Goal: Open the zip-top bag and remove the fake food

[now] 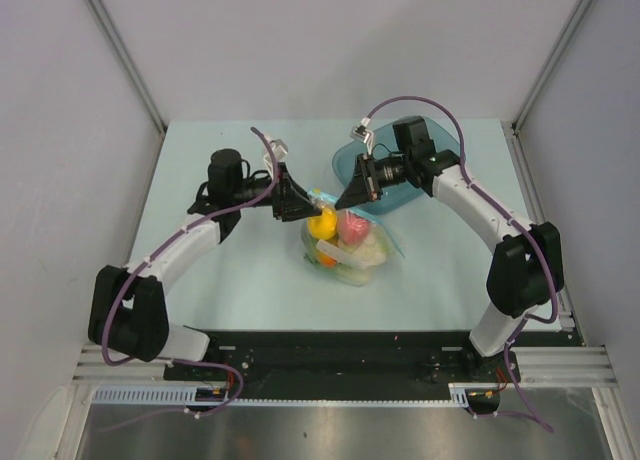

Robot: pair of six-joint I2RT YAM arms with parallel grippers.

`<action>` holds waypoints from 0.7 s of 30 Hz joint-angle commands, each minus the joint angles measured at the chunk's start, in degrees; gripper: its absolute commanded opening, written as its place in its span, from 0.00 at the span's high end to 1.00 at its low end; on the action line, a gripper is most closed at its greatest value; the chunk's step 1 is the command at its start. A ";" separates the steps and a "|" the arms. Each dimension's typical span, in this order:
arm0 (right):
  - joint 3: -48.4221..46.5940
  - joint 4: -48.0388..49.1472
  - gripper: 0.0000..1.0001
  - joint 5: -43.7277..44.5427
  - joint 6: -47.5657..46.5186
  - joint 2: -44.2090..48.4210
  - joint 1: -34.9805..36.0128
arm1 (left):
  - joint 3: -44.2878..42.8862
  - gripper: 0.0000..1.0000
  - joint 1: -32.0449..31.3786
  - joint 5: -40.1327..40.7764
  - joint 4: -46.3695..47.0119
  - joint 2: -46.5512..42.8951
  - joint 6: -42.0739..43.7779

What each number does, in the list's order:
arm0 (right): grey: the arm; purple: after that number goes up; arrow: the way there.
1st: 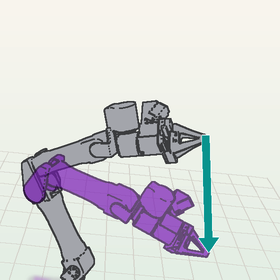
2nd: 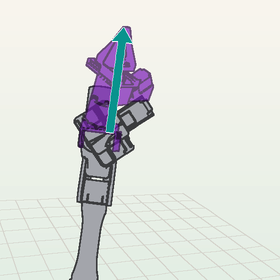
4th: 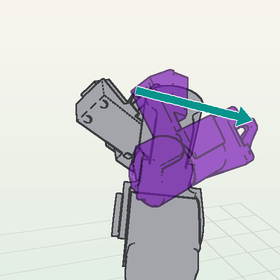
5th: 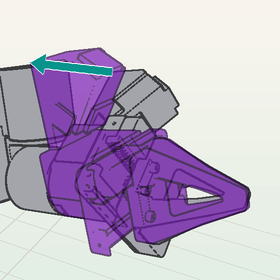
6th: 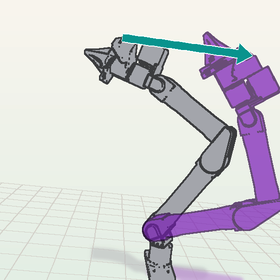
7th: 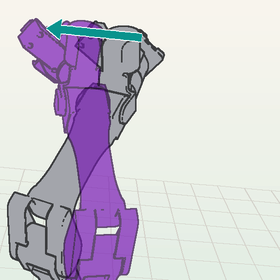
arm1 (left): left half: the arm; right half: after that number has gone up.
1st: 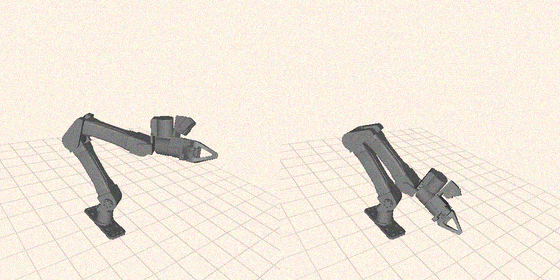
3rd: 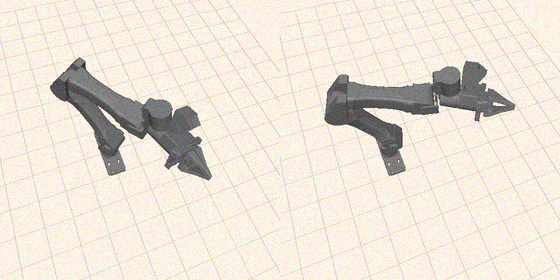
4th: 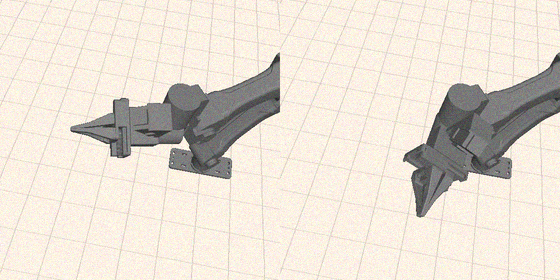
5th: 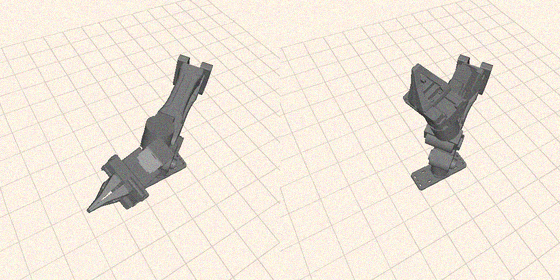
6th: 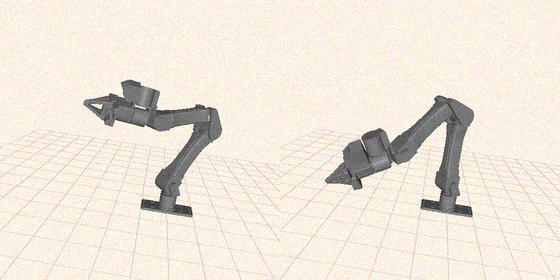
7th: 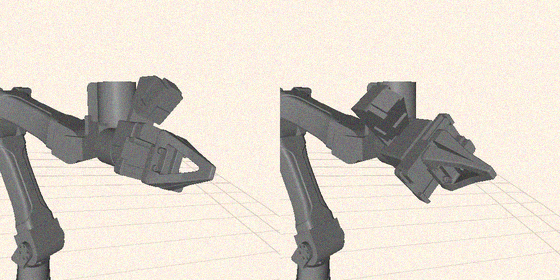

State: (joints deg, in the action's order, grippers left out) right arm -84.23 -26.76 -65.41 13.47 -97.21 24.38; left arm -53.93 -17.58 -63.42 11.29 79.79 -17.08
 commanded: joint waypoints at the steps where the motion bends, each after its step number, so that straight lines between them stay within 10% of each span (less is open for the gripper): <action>1: -0.41 2.07 1.00 -2.53 2.26 -0.17 0.84 | 2.42 0.60 0.27 -4.43 11.81 0.81 -7.16; 3: -0.41 1.98 0.96 -1.92 2.69 -0.09 1.37 | 2.69 0.72 0.27 -4.26 14.81 0.55 -9.10; 7: -0.94 0.66 0.38 6.23 5.15 2.46 0.49 | 1.99 0.88 0.18 -1.80 11.66 -0.42 -8.06; 10: -4.44 -1.44 0.20 10.89 4.47 3.17 1.98 | 2.25 0.97 -0.78 0.21 8.33 -2.53 -6.48; 21: -10.34 -0.58 0.33 8.81 6.30 -2.37 4.97 | 4.27 1.00 -3.07 2.51 7.25 -6.22 -6.65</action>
State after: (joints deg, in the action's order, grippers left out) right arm -92.40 -29.69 -55.77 17.39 -97.51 28.93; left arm -50.06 -20.16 -61.39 16.88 76.53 -23.94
